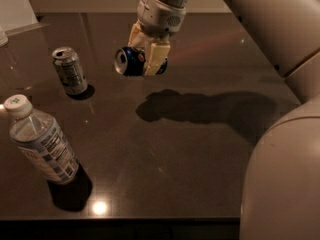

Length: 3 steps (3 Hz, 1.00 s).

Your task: Place pepsi can upright

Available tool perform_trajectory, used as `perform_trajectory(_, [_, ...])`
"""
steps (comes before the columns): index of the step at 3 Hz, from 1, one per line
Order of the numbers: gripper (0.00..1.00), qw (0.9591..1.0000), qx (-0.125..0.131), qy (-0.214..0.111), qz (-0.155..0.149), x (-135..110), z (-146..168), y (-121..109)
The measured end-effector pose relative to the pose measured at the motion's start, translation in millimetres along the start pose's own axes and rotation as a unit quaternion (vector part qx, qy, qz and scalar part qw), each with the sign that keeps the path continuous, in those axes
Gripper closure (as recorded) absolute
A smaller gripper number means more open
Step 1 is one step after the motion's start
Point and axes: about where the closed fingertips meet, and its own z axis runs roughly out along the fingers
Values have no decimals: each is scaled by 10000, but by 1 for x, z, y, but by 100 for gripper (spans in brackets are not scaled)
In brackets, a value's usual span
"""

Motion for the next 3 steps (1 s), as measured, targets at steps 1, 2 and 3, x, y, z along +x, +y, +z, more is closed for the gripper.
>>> perform_trajectory(1, [100, 9930, 379, -868, 707, -12, -25, 7])
perform_trajectory(2, [100, 9739, 569, -1716, 1370, -19, -34, 24])
perform_trajectory(3, [100, 9517, 640, -2339, 1884, -16, -29, 38])
